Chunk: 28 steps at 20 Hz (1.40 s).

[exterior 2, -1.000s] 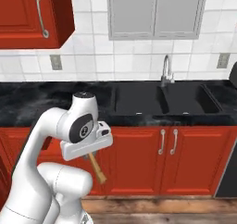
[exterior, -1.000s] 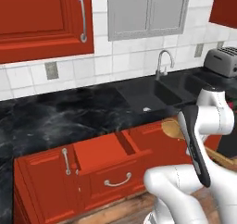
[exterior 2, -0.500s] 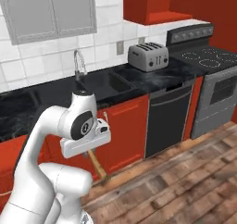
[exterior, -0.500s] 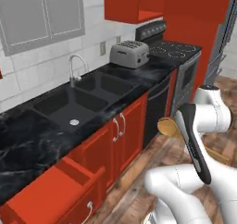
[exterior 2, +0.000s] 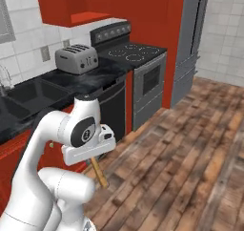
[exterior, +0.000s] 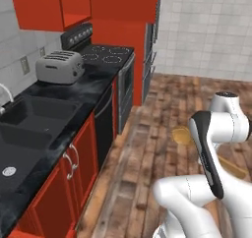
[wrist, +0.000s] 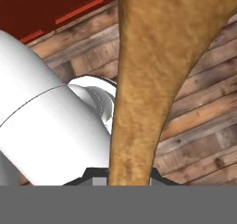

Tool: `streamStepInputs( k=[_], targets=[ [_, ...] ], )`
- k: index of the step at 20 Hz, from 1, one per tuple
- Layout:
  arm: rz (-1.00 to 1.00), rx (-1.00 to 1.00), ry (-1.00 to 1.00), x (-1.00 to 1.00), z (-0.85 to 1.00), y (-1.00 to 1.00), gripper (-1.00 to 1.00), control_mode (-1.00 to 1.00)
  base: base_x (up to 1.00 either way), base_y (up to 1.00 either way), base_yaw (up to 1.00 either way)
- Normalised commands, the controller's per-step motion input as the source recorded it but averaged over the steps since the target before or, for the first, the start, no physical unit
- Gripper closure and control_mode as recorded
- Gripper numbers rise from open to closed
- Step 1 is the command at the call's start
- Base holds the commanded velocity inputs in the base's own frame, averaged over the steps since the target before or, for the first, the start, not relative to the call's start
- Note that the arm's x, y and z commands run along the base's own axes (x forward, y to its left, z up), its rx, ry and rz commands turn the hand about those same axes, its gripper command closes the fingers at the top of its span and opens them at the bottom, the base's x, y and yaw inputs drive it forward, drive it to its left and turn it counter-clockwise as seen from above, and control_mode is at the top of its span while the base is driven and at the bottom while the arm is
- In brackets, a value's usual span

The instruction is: Organize the utensils by type. Pick up the wooden spoons from the counter and place them in the open cabinet. Then pick up the metallic utensils from the counter and place them in the open drawer.

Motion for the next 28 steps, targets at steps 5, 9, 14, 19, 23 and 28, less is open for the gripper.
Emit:
streamStepInputs(
  k=[5, 9, 14, 19, 23, 28],
  targets=[
    [0.0, 0.0, 0.0, 0.0, 0.0, 0.0, 1.0, 1.0, 0.99, -0.16, 0.03],
    [0.0, 0.0, 0.0, 0.0, 0.0, 0.0, 1.0, 1.0, 1.0, -0.26, 0.13],
    [0.0, 0.0, 0.0, 0.0, 0.0, 0.0, 1.0, 1.0, 1.0, -0.25, 0.21],
    [0.0, 0.0, 0.0, 0.0, 0.0, 0.0, 1.0, 1.0, 0.95, -0.2, 0.37],
    [0.0, 0.0, 0.0, 0.0, 0.0, 0.0, 1.0, 1.0, 0.81, -0.13, 0.61],
    [0.0, 0.0, 0.0, 0.0, 0.0, 0.0, 1.0, 1.0, 0.8, -0.14, 0.63]
  ],
)
